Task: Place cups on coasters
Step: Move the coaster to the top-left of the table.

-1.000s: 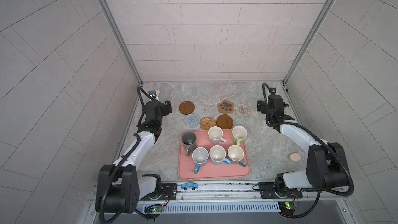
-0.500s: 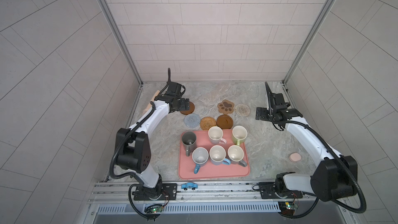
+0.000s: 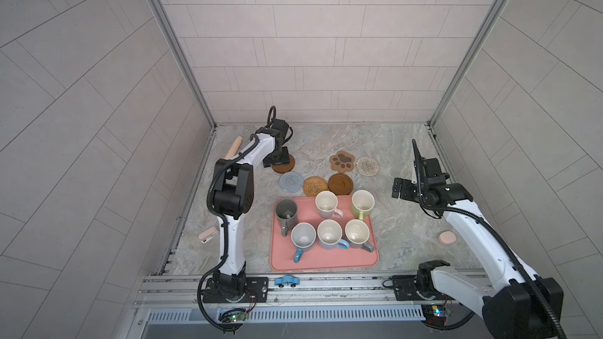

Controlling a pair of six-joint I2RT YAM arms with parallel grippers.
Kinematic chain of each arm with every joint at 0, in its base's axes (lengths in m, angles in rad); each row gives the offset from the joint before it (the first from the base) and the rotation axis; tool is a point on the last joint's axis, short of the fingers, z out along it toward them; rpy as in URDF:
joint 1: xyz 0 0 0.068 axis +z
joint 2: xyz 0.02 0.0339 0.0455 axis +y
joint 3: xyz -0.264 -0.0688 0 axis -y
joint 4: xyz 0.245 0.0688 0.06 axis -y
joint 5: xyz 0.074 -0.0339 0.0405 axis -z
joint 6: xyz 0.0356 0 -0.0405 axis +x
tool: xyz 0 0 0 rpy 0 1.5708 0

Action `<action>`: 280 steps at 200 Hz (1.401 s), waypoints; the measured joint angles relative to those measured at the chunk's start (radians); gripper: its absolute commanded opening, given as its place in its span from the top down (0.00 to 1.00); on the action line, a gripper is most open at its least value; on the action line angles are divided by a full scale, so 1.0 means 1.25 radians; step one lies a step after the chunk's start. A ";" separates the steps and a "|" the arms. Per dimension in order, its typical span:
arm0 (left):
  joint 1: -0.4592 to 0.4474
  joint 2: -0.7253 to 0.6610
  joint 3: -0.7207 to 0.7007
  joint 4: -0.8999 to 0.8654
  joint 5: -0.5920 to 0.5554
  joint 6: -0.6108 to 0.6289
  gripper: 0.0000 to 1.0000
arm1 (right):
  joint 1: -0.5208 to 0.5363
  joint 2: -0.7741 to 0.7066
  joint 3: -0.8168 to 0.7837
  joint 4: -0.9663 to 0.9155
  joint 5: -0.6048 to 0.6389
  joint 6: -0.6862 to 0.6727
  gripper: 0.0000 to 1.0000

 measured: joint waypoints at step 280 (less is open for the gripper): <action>0.089 0.126 0.084 0.028 0.136 -0.030 0.37 | 0.001 -0.075 -0.024 -0.042 0.018 0.102 0.01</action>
